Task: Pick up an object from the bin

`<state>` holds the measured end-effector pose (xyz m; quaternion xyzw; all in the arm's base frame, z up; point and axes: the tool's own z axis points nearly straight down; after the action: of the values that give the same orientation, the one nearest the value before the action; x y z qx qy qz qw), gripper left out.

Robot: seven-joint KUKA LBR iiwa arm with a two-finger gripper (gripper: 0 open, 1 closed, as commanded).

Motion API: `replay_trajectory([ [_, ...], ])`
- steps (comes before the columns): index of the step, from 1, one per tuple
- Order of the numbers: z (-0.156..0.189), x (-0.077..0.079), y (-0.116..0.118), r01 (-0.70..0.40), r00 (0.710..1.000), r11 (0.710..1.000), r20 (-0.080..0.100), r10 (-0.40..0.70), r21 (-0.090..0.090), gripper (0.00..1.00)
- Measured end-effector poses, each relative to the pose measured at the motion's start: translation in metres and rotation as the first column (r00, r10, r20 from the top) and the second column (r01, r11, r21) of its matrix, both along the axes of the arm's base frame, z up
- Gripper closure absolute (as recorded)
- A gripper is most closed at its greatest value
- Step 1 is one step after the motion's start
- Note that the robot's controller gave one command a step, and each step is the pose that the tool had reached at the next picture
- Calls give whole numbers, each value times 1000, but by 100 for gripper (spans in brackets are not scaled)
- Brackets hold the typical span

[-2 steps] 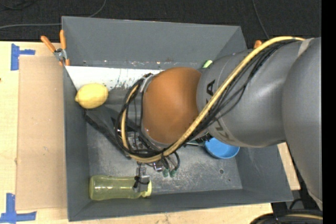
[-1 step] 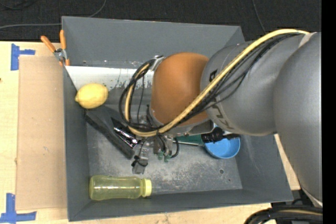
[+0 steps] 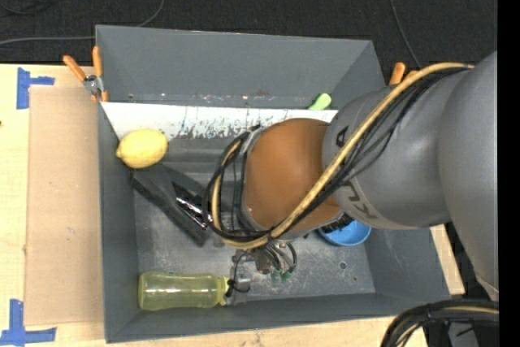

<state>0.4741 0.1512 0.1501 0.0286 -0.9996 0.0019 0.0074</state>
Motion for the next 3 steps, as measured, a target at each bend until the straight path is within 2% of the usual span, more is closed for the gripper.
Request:
replay_trajectory([
  [1,-26,-2,16,83,996,997,14,-83,5,0],
  [2,-47,5,17,1,1000,1000,5,-1,2,0],
  [3,-79,-5,-16,-261,965,965,14,260,5,100],
])
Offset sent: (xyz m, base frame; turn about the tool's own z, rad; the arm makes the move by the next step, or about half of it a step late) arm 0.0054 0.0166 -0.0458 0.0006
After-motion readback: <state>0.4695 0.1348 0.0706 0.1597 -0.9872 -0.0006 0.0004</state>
